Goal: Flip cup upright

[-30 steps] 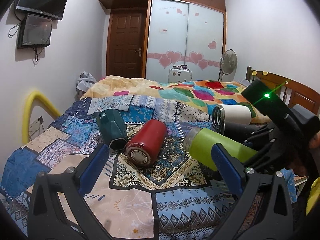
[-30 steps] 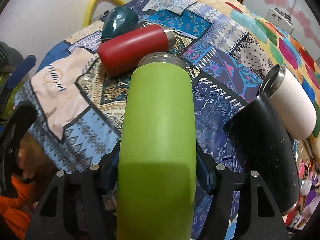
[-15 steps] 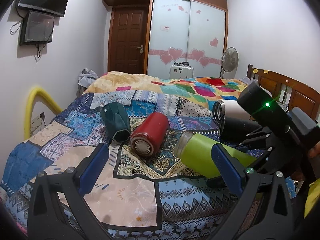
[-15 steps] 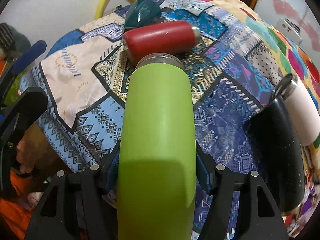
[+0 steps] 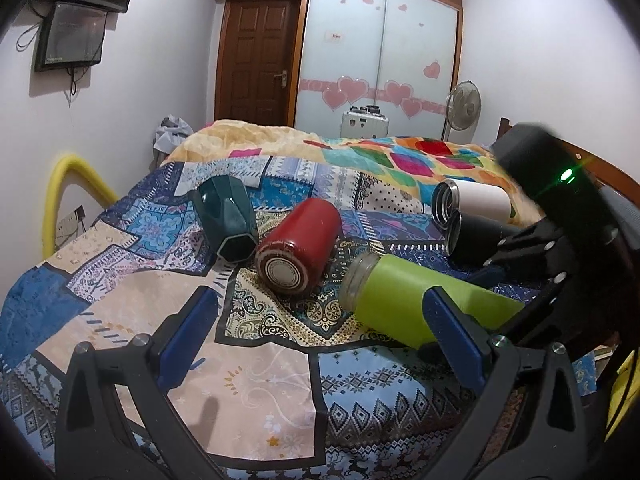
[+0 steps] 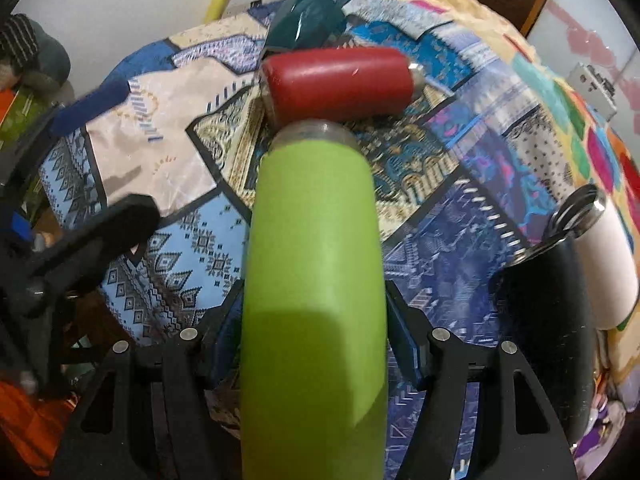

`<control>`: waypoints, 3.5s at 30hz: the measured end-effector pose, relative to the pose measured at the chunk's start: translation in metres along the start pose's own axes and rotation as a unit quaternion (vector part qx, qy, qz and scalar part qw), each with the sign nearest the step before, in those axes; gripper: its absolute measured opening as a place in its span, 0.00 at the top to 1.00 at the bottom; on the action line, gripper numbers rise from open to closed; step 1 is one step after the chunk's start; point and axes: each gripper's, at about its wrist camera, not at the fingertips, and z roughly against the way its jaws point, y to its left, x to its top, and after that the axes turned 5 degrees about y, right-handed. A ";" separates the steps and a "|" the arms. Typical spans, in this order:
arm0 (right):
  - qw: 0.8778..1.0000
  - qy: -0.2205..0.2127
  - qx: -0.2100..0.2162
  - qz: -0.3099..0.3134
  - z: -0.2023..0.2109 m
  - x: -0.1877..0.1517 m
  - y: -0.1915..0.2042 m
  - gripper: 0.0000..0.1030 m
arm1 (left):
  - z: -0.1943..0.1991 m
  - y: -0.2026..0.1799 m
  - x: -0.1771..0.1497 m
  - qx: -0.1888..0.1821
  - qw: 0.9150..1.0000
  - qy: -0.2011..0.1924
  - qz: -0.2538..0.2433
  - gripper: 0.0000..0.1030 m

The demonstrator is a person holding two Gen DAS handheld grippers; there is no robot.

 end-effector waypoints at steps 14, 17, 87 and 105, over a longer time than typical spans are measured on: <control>0.979 -0.126 -0.022 -0.161 0.050 -0.056 -0.085 0.39 | -0.017 -0.045 0.016 -0.034 0.997 0.066 -0.030 0.00; 0.974 -0.125 -0.051 -0.180 0.040 -0.066 -0.104 0.39 | -0.028 -0.063 0.016 -0.042 0.994 0.087 -0.043 0.00; 0.936 -0.272 -0.052 -0.215 0.048 -0.138 -0.076 0.37 | -0.102 -0.102 0.068 -0.066 0.950 0.291 -0.093 0.38; 0.930 -0.304 -0.040 -0.205 0.072 -0.127 -0.052 0.37 | 0.016 -0.100 0.089 -0.090 0.980 0.136 -0.112 0.39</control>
